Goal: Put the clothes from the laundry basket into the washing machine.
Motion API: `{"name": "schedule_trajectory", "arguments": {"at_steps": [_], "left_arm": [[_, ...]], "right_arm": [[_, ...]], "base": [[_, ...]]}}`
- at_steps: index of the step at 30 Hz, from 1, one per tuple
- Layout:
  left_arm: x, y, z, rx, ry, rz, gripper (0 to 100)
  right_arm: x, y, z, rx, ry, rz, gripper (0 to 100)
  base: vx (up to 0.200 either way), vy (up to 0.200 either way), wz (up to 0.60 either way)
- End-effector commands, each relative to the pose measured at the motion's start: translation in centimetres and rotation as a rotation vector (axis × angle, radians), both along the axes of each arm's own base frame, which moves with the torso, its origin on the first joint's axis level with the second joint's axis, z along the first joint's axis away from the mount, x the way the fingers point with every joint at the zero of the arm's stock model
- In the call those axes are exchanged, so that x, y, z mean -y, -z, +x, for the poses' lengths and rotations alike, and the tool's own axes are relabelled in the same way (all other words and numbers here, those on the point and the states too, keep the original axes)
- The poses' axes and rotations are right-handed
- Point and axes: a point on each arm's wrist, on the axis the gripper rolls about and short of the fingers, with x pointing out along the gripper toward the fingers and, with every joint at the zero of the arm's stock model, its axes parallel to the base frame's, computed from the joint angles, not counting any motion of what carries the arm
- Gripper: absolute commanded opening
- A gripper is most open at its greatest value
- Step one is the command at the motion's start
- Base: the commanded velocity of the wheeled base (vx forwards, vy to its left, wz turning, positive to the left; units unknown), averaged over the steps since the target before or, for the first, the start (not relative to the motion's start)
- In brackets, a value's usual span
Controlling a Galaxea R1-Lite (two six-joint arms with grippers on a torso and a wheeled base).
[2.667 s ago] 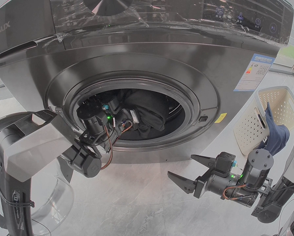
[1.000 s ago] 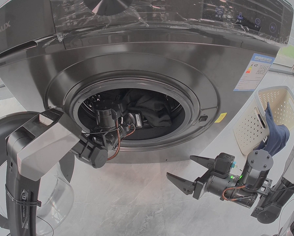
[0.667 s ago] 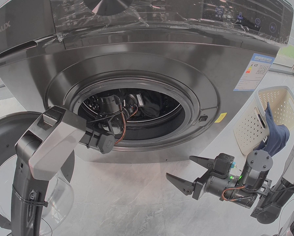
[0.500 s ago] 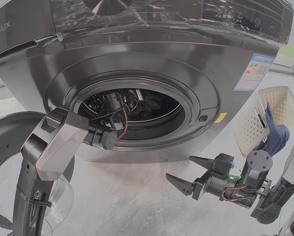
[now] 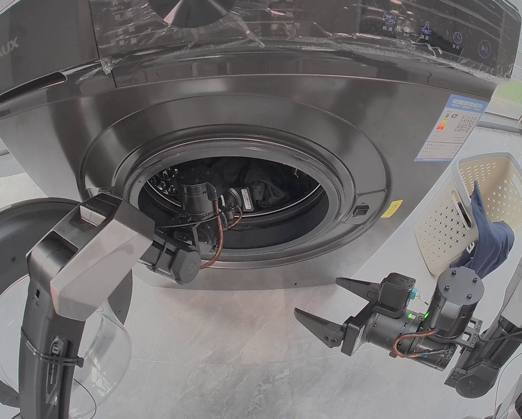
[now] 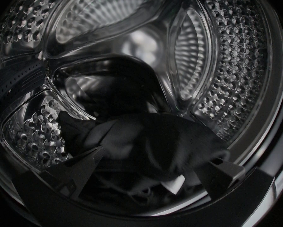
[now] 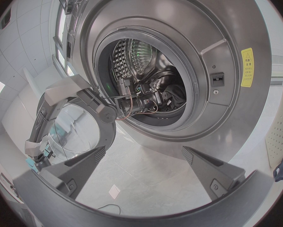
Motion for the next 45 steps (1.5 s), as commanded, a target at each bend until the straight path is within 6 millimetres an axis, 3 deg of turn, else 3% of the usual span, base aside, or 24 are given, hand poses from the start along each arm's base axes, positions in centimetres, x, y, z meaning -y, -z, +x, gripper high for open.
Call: {"name": "schedule_trajectory", "arguments": {"at_steps": [1,8,14,18,21,24,31,39,44,45], "left_arm": [[-1.7,-4.1,-4.2,-0.057,0.089,0.031,100],[-2.1,-5.1,-7.0,-0.1,0.136,0.055,100],[-1.6,-3.2,-9.4,-0.181,0.205,0.098,100],[-0.7,-3.9,-8.2,-0.098,0.201,0.053,100],[-0.4,-3.3,-7.2,-0.078,0.185,0.042,100],[-0.5,-2.5,-7.9,-0.103,0.191,0.059,100],[-0.2,-2.3,-12.0,-0.132,0.25,0.082,100],[-0.1,-1.6,-17.1,-0.122,0.326,0.084,100],[-1.7,-3.5,-20.0,-0.055,0.349,0.059,100],[-2.8,-4.5,-21.9,-0.048,0.36,0.056,100]], "right_arm": [[0.0,-0.1,0.0,0.002,0.001,0.002,100],[0.0,0.0,0.0,0.002,-0.001,0.002,100],[0.0,-0.1,0.0,0.003,-0.001,0.003,100],[0.0,-0.1,0.0,0.003,-0.001,0.003,100],[0.0,-0.1,0.0,0.002,-0.001,0.002,100],[0.1,-0.2,0.0,0.004,0.001,0.004,100],[0.3,-0.1,-0.3,-0.003,-0.001,-0.002,100],[1.4,-1.5,-1.5,0.031,0.002,0.02,100],[2.1,-3.0,-1.7,0.08,0.043,0.062,100],[2.6,-3.5,-2.0,0.092,0.099,0.074,100]], "base": [[0.0,0.0,0.0],[0.0,0.0,0.0],[0.0,0.0,0.0],[0.0,0.0,0.0],[0.0,0.0,0.0],[0.0,0.0,0.0],[0.0,0.0,0.0],[0.0,0.0,0.0],[0.0,0.0,0.0],[0.0,0.0,0.0]]}}
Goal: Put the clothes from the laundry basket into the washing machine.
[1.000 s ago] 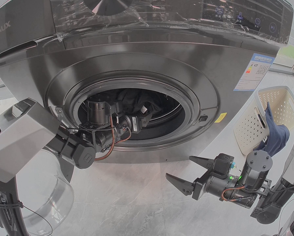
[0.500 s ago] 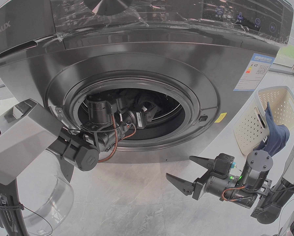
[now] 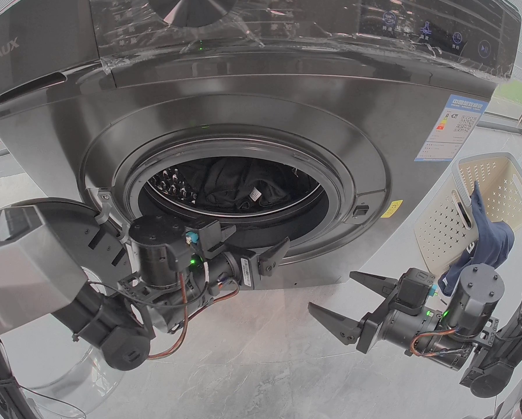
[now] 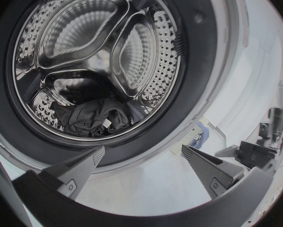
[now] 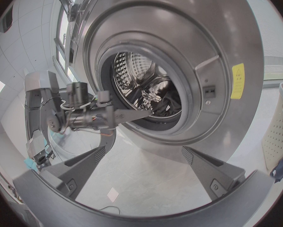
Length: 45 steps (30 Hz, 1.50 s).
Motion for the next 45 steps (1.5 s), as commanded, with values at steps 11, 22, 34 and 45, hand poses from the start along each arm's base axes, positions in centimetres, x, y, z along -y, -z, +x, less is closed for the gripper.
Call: {"name": "schedule_trajectory", "arguments": {"at_steps": [11,22,34,45], "left_arm": [[-8.1,-3.9,-11.7,0.044,-0.007,0.026,100],[-11.9,-3.3,-15.5,0.055,-0.055,0.02,100],[-15.8,-2.8,-18.7,0.083,-0.166,0.033,100],[-19.1,-1.5,-23.2,0.068,-0.247,0.061,100]], "right_arm": [[5.1,-2.3,-2.1,0.053,0.201,0.036,100],[7.8,-2.4,-4.3,0.035,0.261,0.012,100],[10.2,-3.0,-6.8,-0.006,0.376,-0.018,100],[13.2,-3.2,-10.2,-0.016,0.454,-0.027,100]], "base": [[-0.036,0.0,0.0],[-0.091,0.0,0.0],[-0.1,0.0,0.0],[-0.145,0.0,0.0]]}}
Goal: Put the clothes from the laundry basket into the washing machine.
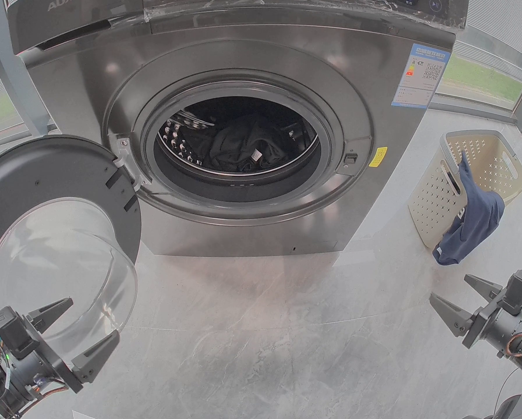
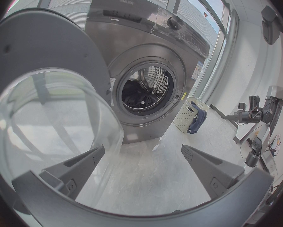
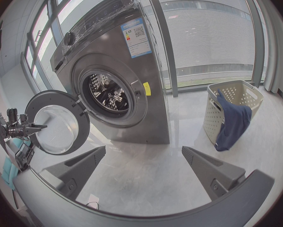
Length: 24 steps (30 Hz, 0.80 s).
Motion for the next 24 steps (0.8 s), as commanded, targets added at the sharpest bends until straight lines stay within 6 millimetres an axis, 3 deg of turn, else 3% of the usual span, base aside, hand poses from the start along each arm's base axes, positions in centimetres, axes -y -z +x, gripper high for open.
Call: {"name": "schedule_trajectory", "arguments": {"at_steps": [1,3,9,13,19,24], "left_arm": [[-2.3,0.4,-3.3,0.084,-0.066,-0.041,100],[-2.6,0.6,-4.0,0.096,-0.088,-0.047,100],[-3.4,1.6,-5.6,0.102,-0.129,-0.05,100],[-3.8,2.3,-6.5,0.1,-0.165,-0.054,100],[-4.1,4.6,-8.8,0.108,-0.218,-0.049,100],[-4.1,5.0,-9.1,0.101,-0.248,-0.034,100]], "right_arm": [[2.6,0.1,-3.5,0.005,0.051,0.005,100],[3.2,0.7,-4.8,-0.021,0.059,-0.005,100],[5.2,1.1,-7.4,0.041,0.217,0.012,100],[5.7,1.4,-8.7,0.09,0.28,0.026,100],[6.2,4.8,-12.5,0.113,0.315,0.016,100],[6.0,5.1,-12.9,0.133,0.363,-0.025,100]], "base": [[0.0,0.0,0.0],[0.0,0.0,0.0],[-0.2,0.0,0.0],[0.0,0.0,0.0],[0.0,0.0,0.0],[0.0,0.0,0.0]]}}
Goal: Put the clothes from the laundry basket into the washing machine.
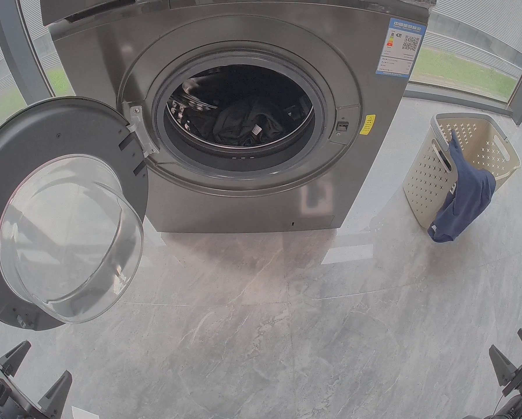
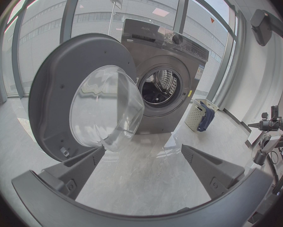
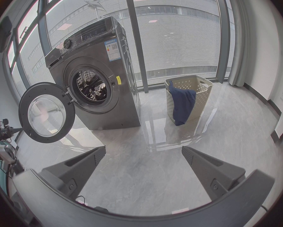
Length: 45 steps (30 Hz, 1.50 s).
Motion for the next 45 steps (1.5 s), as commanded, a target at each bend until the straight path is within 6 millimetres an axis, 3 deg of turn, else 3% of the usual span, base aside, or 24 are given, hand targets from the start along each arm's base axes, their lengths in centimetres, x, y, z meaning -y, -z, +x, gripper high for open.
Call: {"name": "schedule_trajectory", "arguments": {"at_steps": [1,4,7,11,21,45], "left_arm": [[-0.1,1.4,-1.4,0.058,-0.07,-0.001,100],[0.1,1.4,-1.5,0.074,-0.114,0.013,100],[0.3,1.6,-2.0,0.138,-0.124,0.03,100],[-0.1,2.3,-2.1,0.079,-0.263,0.057,100],[0.0,2.3,-2.1,0.085,-0.232,0.062,100],[0.0,2.3,-2.1,0.086,-0.227,0.071,100]], "right_arm": [[-0.2,1.1,-2.0,0.165,0.08,-0.077,100],[-0.2,1.6,-2.2,0.154,0.056,-0.184,100],[-0.2,1.7,-2.2,0.148,0.063,-0.155,100],[-0.1,1.7,-2.2,0.144,0.122,-0.092,100],[-0.2,1.8,-2.2,0.148,0.06,-0.13,100],[-0.2,1.8,-2.2,0.146,0.059,-0.135,100]], "base": [[0.0,0.0,0.0],[0.0,0.0,0.0],[0.0,0.0,0.0],[0.0,0.0,0.0],[0.0,0.0,0.0],[0.0,-0.15,0.07]]}}
